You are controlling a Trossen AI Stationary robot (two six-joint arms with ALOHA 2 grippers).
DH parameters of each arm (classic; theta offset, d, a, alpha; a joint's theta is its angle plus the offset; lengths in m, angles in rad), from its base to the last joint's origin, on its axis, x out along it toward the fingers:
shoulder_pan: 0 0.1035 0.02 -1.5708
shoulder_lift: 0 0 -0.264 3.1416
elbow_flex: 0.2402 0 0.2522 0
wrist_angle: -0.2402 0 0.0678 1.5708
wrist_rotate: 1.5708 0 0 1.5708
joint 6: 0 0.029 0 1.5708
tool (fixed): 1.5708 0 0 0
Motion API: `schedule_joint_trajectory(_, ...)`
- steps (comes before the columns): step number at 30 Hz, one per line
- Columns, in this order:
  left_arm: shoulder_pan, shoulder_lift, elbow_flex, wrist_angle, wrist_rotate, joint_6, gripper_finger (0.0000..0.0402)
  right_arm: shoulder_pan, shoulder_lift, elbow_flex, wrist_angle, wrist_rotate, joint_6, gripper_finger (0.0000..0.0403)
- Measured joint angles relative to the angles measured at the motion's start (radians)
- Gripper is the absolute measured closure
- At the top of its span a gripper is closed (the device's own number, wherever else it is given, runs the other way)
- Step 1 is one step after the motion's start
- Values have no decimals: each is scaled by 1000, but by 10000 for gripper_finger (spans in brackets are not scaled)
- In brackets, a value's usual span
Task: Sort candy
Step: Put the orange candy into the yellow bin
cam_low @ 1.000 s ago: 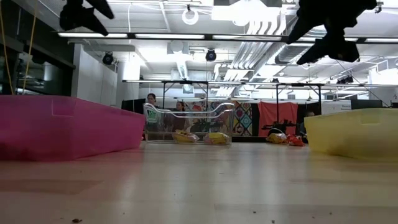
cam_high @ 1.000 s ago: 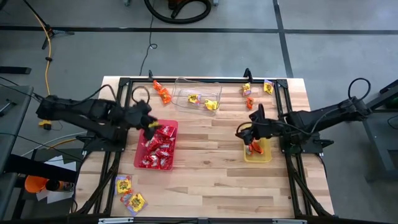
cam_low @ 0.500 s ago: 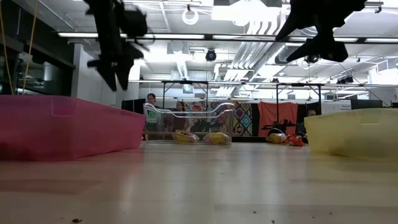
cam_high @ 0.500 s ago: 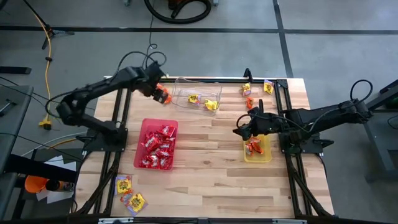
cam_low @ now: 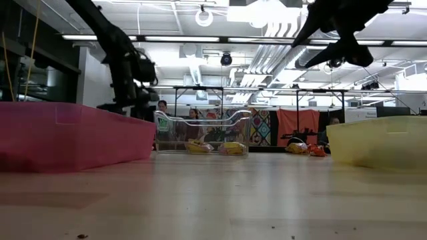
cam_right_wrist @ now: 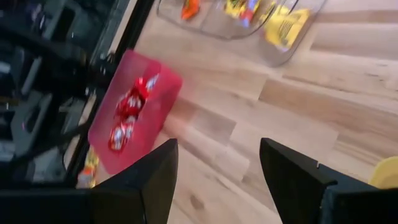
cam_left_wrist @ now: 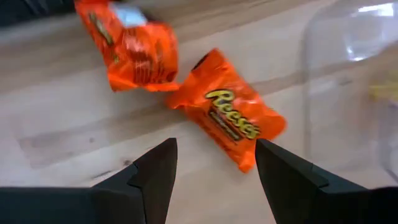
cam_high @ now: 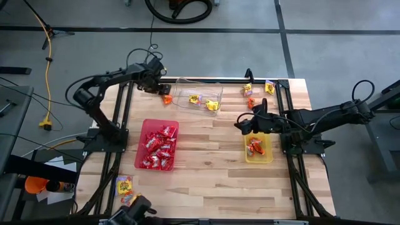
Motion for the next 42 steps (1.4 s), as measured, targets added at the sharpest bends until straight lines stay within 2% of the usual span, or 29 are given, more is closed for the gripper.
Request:
schedule_joint_trajectory(6, -4, 87, 0, 29, 8, -88, 198, 0, 0, 0, -1, 41, 39, 181)
schedule_joint_trajectory(17, -2, 137, 0, 110, 11, -285, 198, 0, 0, 0, -10, 30, -16, 181)
schedule_joint_trajectory(20, -4, 137, -4, 115, -8, -314, 203, 0, 0, 0, -11, 9, -34, 181)
schedule_joint_trajectory(21, -5, 139, -5, 110, -45, -318, 207, 0, 0, 0, -12, 6, -41, 181)
schedule_joint_trajectory(24, -5, 142, -9, 90, -78, -344, 237, 0, 0, 0, -12, -8, -50, 181)
schedule_joint_trajectory(33, -43, 140, -7, 82, -154, -315, 389, 0, 0, 0, -13, -10, -72, 181)
schedule_joint_trajectory(38, -46, 90, -8, 52, -146, -239, 398, 0, 0, 0, -13, -17, -74, 181)
schedule_joint_trajectory(42, -23, -30, -8, 16, -148, -163, 401, 0, 0, 0, -13, -19, -74, 181)
